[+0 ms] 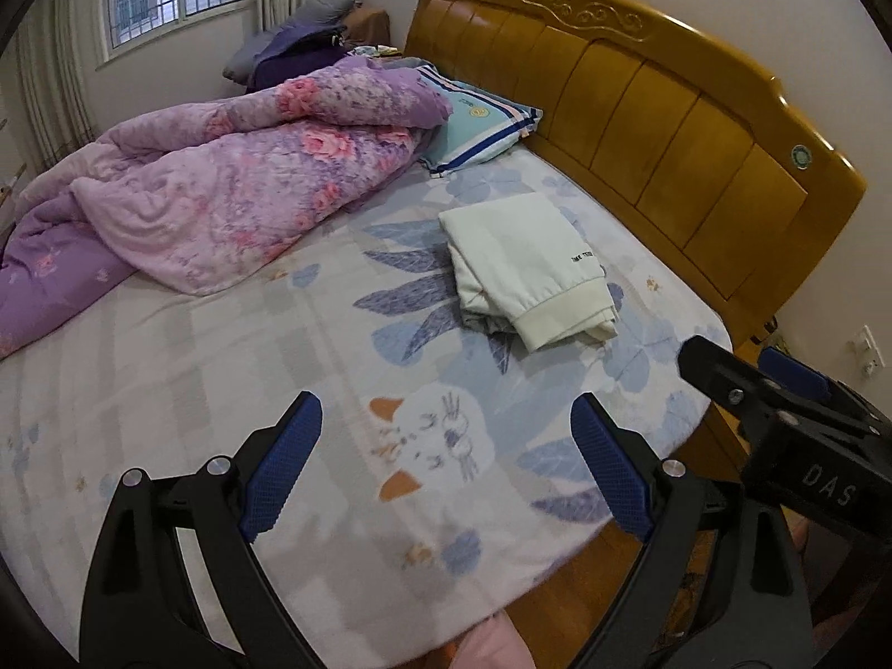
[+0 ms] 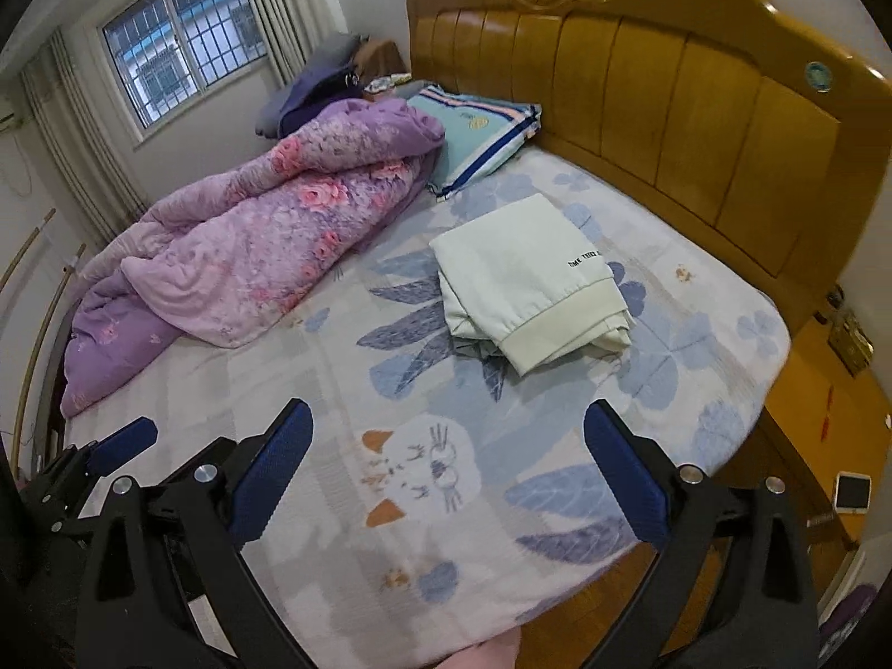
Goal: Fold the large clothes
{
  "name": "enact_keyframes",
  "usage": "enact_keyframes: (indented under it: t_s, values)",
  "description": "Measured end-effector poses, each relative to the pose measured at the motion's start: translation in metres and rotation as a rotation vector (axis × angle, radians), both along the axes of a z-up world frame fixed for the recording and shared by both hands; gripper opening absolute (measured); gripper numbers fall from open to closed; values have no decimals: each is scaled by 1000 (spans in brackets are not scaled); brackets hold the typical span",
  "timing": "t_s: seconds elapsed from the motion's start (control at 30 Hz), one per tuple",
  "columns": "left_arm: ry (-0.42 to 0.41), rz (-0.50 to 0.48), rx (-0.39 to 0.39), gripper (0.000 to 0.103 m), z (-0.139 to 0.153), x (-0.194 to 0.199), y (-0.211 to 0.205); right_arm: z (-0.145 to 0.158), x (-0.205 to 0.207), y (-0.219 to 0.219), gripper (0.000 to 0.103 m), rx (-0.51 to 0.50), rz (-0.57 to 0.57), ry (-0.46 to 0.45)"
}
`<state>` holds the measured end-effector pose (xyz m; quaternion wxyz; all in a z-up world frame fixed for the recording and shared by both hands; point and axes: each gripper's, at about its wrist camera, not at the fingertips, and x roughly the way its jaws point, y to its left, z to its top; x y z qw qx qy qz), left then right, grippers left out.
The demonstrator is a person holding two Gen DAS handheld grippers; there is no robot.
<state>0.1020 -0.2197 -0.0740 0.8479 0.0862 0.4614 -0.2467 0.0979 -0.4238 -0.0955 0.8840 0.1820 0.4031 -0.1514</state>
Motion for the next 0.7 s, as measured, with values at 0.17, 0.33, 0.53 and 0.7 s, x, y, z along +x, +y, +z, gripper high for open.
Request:
enact_keyframes:
  t_s: [0.17, 0.33, 0.53, 0.7]
  values:
    - [-7, 8, -48, 93, 23, -28, 55, 20, -31, 41, 95, -1, -43, 9]
    - [-49, -2, -17, 93, 43, -48, 97, 28, -53, 87, 95, -45, -65, 42]
    - [-110, -19, -40, 97, 60, -60, 139, 31, -60, 131, 95, -10, -88, 14]
    - [-115, -67, -49, 97, 69, -49, 168, 38, -58, 164, 95, -15, -146, -8]
